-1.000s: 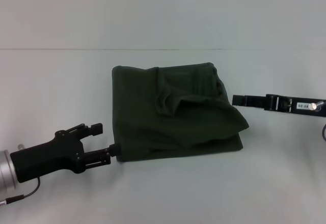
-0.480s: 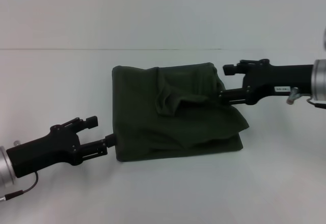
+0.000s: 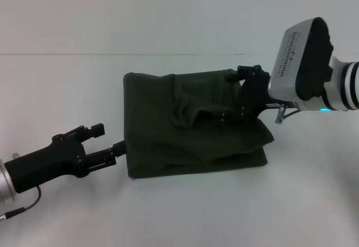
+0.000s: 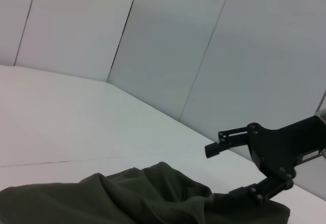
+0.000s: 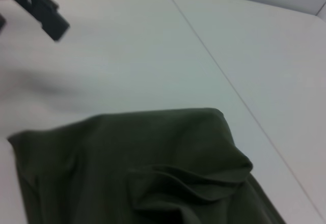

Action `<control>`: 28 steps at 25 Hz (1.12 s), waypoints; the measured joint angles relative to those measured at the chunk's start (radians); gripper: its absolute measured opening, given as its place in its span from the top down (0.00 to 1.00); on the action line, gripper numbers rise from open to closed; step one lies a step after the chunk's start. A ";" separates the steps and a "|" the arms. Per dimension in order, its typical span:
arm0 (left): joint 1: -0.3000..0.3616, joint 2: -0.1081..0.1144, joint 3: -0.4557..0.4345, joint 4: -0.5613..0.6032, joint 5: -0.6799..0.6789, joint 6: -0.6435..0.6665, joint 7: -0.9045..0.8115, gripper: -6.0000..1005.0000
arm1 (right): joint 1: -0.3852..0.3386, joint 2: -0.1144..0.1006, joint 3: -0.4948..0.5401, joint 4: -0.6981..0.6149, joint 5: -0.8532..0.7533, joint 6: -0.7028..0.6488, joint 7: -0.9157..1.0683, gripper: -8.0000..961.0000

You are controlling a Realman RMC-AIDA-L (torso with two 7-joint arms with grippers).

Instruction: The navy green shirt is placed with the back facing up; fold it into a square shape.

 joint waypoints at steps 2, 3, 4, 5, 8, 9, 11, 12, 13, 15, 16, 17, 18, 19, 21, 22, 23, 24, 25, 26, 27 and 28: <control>0.000 0.000 0.000 0.000 0.000 0.000 -0.001 0.12 | 0.005 0.001 -0.031 0.000 -0.012 0.039 0.000 0.07; -0.001 0.000 0.000 0.000 0.000 0.000 -0.001 0.12 | 0.008 0.001 -0.042 0.002 -0.015 0.053 0.000 0.07; -0.001 0.000 0.000 0.000 0.000 0.000 -0.001 0.12 | 0.013 0.002 -0.049 0.005 -0.016 0.063 0.000 0.07; -0.001 0.000 0.000 0.000 0.000 0.000 -0.002 0.12 | 0.016 0.002 -0.055 0.008 -0.016 0.067 0.001 0.07; -0.001 -0.001 0.000 0.000 0.000 0.000 -0.002 0.12 | 0.023 0.002 -0.073 0.013 -0.016 0.071 0.013 0.07; -0.001 -0.001 0.000 0.000 0.000 0.000 -0.002 0.12 | 0.023 0.002 -0.077 0.014 -0.016 0.072 0.016 0.07; -0.002 -0.002 0.000 0.000 0.000 0.000 -0.001 0.12 | 0.022 0.002 -0.081 0.015 -0.016 0.075 0.019 0.07; -0.002 -0.002 0.000 0.000 0.000 0.000 -0.001 0.12 | 0.020 0.002 -0.083 0.017 -0.016 0.076 0.019 0.07; -0.002 -0.002 0.000 0.000 0.000 0.000 -0.001 0.12 | 0.020 0.002 -0.087 0.021 -0.017 0.079 0.020 0.07; -0.001 -0.002 0.000 0.000 0.000 0.000 -0.001 0.12 | 0.020 0.002 -0.093 0.030 -0.022 0.089 0.022 0.07; -0.001 -0.003 0.000 0.000 0.000 0.000 -0.001 0.12 | 0.022 0.002 -0.095 0.037 -0.028 0.096 0.022 0.07; -0.001 -0.003 0.000 0.000 0.000 0.000 0.000 0.12 | 0.025 0.002 -0.096 0.045 -0.034 0.104 0.023 0.07; -0.001 -0.004 0.000 0.000 0.000 0.001 0.000 0.12 | 0.029 0.002 -0.102 0.054 -0.038 0.117 0.024 0.07; -0.001 -0.005 0.000 0.000 0.000 0.001 0.000 0.12 | 0.031 0.003 -0.110 0.060 -0.040 0.128 0.024 0.07; -0.001 -0.005 0.000 0.000 0.000 0.001 0.000 0.12 | 0.034 0.003 -0.137 0.071 -0.040 0.161 0.027 0.07; -0.001 -0.005 0.000 0.000 0.000 0.001 0.001 0.12 | 0.035 0.003 -0.149 0.073 -0.040 0.173 0.031 0.07; -0.001 -0.005 0.000 0.000 0.000 0.001 0.001 0.12 | 0.036 0.003 -0.160 0.076 -0.040 0.186 0.037 0.07; 0.000 -0.005 0.000 0.000 0.000 0.001 0.001 0.12 | 0.038 0.003 -0.166 0.078 -0.040 0.191 0.042 0.07; 0.000 -0.005 0.000 0.000 0.000 0.001 0.001 0.12 | 0.040 0.003 -0.171 0.079 -0.041 0.196 0.046 0.07; 0.000 -0.005 0.000 0.000 0.000 0.001 0.001 0.12 | 0.042 0.004 -0.172 0.080 -0.041 0.197 0.049 0.08; 0.000 -0.005 0.000 0.000 0.000 0.001 0.001 0.12 | 0.043 0.004 -0.173 0.082 -0.040 0.201 0.050 0.08; 0.000 -0.005 0.000 0.000 0.000 0.001 0.002 0.12 | 0.045 0.004 -0.173 0.084 -0.039 0.205 0.051 0.08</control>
